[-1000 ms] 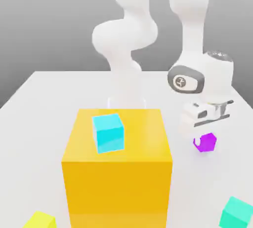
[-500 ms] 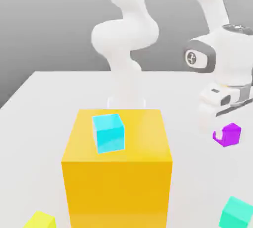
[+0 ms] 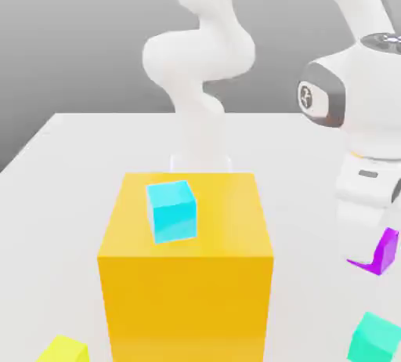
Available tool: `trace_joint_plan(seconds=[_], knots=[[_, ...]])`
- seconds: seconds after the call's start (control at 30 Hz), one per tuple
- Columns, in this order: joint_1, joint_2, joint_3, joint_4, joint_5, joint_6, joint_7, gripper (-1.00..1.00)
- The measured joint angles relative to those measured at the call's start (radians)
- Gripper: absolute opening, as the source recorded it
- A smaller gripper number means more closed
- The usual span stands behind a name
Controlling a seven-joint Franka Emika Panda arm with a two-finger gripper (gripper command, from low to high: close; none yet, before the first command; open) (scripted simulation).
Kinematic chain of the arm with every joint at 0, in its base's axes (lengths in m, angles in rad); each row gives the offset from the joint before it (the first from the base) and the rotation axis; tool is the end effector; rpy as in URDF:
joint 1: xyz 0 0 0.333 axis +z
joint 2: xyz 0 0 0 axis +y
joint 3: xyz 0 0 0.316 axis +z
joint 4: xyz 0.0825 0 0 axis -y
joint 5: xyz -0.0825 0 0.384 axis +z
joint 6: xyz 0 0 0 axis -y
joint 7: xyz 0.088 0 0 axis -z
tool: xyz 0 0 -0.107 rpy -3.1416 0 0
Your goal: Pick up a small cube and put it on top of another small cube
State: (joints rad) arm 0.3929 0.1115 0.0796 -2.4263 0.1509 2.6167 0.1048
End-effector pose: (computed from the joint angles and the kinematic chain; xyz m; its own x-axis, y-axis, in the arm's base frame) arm 0.4458 0.2244 0.2689 0.9704 0.2334 0.0622 0.2388 -0.9658 -0.1012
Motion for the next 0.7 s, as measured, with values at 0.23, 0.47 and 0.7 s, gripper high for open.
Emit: trace_joint_plan(seconds=[0.23,0.47,0.7], knots=[[-0.094,0.048,-0.022,0.132,0.049,-0.08,-0.342,-1.0],[-0.204,0.09,-0.041,0.264,0.104,-0.162,-0.687,-1.0],[-0.326,0.126,-0.058,0.394,0.159,-0.247,-1.031,-1.0]])
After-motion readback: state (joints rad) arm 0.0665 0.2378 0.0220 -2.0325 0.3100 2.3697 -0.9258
